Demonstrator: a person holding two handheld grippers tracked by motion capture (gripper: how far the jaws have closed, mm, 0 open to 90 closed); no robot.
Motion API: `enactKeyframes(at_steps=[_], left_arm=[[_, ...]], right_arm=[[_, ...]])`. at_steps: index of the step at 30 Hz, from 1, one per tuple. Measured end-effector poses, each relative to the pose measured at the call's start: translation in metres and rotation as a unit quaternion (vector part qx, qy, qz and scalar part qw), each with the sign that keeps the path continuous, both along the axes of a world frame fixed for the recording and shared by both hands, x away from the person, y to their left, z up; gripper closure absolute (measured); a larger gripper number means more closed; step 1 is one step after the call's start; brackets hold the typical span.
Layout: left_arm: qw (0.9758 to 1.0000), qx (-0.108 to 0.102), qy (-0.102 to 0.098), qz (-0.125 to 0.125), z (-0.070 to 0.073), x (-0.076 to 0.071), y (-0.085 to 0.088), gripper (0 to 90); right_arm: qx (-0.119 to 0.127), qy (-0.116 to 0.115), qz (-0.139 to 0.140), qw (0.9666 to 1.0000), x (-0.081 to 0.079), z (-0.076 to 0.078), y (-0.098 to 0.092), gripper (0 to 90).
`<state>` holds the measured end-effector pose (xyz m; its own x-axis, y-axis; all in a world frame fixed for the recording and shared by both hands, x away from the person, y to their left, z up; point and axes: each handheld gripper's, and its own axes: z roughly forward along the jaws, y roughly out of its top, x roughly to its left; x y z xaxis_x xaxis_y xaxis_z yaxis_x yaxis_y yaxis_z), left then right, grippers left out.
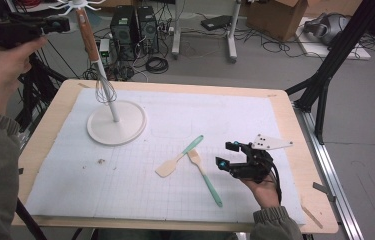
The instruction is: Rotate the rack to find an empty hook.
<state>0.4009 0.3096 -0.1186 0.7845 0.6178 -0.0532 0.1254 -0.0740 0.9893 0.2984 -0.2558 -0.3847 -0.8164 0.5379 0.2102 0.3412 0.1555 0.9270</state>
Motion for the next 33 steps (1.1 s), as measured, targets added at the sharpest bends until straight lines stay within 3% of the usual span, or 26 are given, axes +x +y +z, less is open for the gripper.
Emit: enactKeyframes(at_steps=[21, 26, 33], left_arm=[[0.9980, -0.008, 0.001, 0.062, -0.001, 0.011, 0.014, 89.4], [0.9986, -0.005, -0.001, 0.053, -0.001, 0.006, 0.015, 89.4], [0.9995, 0.006, -0.014, 0.027, 0.006, -0.012, 0.006, 89.4]], right_arm=[[0.000, -0.001, 0.003, 1.0000, -0.001, 0.000, 0.001, 25.3], [0.003, -0.001, 0.001, 1.0000, -0.001, 0.000, -0.001, 25.3], [-0.002, -0.003, 0.002, 1.0000, -0.002, 0.001, 0.001, 25.3]])
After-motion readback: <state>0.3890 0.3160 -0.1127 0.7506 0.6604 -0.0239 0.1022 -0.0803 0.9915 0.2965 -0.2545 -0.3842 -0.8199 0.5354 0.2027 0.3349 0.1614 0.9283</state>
